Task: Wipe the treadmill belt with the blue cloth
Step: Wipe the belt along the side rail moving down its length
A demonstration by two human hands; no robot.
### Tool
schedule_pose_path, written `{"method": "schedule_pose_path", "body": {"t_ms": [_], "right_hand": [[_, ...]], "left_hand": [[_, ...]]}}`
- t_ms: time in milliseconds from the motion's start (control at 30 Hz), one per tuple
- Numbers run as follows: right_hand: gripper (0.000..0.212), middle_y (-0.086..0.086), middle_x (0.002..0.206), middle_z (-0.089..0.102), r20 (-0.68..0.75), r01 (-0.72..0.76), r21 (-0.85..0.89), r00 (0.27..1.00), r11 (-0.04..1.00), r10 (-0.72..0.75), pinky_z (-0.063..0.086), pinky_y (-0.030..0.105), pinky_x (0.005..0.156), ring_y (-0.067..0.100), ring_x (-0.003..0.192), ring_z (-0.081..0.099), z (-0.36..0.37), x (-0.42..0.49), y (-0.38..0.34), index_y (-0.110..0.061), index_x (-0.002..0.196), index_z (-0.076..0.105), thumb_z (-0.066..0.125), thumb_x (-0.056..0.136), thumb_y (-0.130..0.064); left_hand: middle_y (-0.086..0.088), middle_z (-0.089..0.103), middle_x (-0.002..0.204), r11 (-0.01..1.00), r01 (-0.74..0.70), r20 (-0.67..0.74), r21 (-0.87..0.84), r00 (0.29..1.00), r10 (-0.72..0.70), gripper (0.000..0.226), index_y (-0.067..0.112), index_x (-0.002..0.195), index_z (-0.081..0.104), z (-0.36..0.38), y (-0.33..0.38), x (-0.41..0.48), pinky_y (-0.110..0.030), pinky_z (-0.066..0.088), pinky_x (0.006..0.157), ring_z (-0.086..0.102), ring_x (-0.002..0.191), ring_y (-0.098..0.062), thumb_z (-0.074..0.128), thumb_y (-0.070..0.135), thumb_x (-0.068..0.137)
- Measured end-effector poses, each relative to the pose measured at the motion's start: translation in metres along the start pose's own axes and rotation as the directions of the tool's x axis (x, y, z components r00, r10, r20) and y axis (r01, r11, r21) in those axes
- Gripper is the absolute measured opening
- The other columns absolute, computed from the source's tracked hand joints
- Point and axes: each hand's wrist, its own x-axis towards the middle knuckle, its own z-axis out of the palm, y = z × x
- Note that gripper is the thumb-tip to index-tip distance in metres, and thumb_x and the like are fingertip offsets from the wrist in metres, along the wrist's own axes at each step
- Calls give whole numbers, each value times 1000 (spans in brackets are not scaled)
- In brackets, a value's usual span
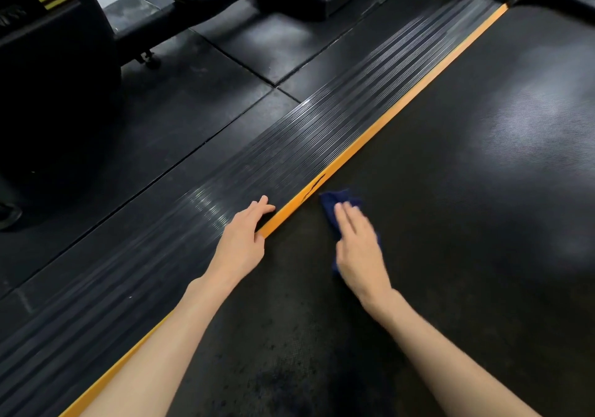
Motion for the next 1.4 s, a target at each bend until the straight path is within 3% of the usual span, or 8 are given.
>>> {"method": "schedule_pose_path", "body": {"t_ms": [167, 467, 767, 900, 1000, 1133, 1267, 1400], "right_hand": [[60, 7, 135, 53, 275, 605, -71, 776, 793, -567, 33, 34, 109, 24, 124, 50, 6, -21, 7, -11, 131, 54, 37, 73, -7], [59, 21, 136, 48, -108, -192, -12, 976, 981, 189, 28, 41, 112, 37, 129, 41, -16, 54, 40, 1, 133, 49, 43, 75, 9], [65, 10, 133, 55, 246, 624, -69, 767, 779, -593, 33, 49, 105, 31, 123, 51, 18, -45, -26, -6, 131, 53, 39, 67, -3], [65, 21, 130, 54, -3, 104, -97, 995, 990, -105, 26, 57, 106, 45, 124, 45, -9, 15, 37, 2, 127, 53, 53, 63, 10], [65, 23, 139, 44, -103, -218, -42, 972, 975, 213, 16, 46, 114, 40, 132, 36, -5, 16, 23, 3, 136, 43, 43, 72, 11], [73, 18, 127, 54, 40, 167, 18, 985, 986, -168, 33, 43, 106, 38, 113, 53, 40, -59, -66, 0, 130, 50, 56, 58, 11], [78, 11, 136, 52, 258, 618, 68, 748, 784, -612, 34, 42, 108, 30, 124, 49, 46, -104, -83, -6, 132, 51, 68, 57, -1], [56, 15, 126, 59, 75, 419, -92, 908, 904, -413, 29, 46, 107, 38, 117, 54, 14, -41, -8, -2, 123, 59, 43, 70, -4]], "left_hand": [[11, 29, 150, 998, -65, 16, 4, 998, 65, 60, 25, 136, 42, 1, -8, -1, -20, 16, 110, 19, 141, -8, 43, -10, 87], [9, 24, 152, 995, -31, 42, 97, 999, 27, 57, 21, 143, 34, -9, -3, -19, -30, 17, 117, 18, 142, -10, 40, -4, 92], [3, 34, 148, 991, 97, -151, 90, 985, -83, 56, 16, 135, 47, -7, -19, -40, -38, 28, 113, 29, 136, -13, 44, -10, 85], [4, 38, 145, 985, 102, -128, 142, 988, -84, 61, 17, 135, 46, -15, -30, -52, -37, 28, 113, 31, 134, -13, 42, -14, 83], [11, 25, 152, 983, 70, 32, 169, 997, -76, 73, 21, 143, 35, -27, -37, -56, -34, 24, 115, 23, 139, -11, 39, -18, 81], [12, 21, 152, 991, 82, 92, 106, 992, -92, 74, 21, 144, 32, -32, -38, -54, -26, 18, 115, 19, 141, -9, 39, -19, 83], [12, 28, 151, 990, 132, 49, 58, 990, -135, 74, 21, 141, 40, -31, -35, -53, -16, 21, 106, 24, 139, -9, 37, -21, 80], [15, 21, 152, 988, 153, 79, 33, 985, -155, 78, 25, 144, 33, -30, -36, -57, -21, 19, 112, 17, 141, -7, 35, -21, 81]]}}
